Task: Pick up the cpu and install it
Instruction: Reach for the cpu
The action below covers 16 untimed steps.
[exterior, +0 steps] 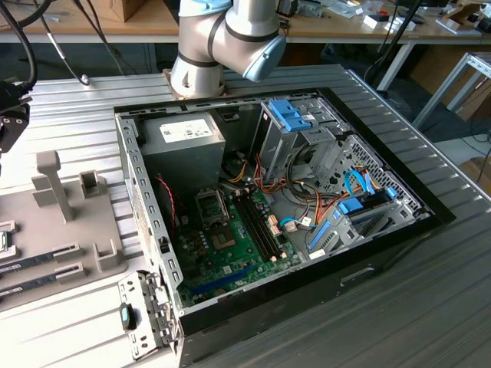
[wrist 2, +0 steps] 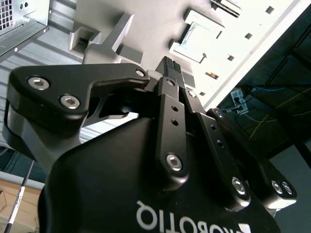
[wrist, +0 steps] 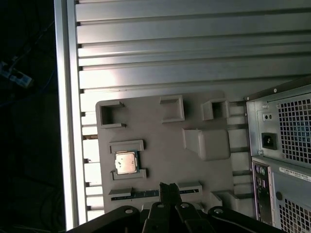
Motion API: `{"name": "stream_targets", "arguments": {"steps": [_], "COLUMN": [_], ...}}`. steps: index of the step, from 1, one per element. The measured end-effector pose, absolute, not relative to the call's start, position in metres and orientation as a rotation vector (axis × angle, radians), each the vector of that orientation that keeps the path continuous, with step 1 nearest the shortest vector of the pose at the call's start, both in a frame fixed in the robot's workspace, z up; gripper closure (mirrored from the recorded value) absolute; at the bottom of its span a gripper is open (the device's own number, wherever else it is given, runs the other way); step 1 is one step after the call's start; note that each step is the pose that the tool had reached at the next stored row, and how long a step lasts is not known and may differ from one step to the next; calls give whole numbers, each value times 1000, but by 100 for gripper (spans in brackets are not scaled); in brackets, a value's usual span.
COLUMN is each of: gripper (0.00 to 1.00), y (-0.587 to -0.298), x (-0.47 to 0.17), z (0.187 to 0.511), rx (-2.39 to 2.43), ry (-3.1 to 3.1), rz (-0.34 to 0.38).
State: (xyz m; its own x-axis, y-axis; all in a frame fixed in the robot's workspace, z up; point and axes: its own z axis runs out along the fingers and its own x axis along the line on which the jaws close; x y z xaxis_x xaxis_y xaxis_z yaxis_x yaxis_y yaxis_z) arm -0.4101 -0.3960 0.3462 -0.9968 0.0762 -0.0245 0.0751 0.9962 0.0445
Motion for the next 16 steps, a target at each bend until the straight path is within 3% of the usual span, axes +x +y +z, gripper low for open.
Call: {"name": "stream_targets", "arguments": {"steps": [16], "gripper": [89], "y": [-396], "x": [-410], "z": [342], "rx": [118], "ry": [3112], "rz": [68]}}
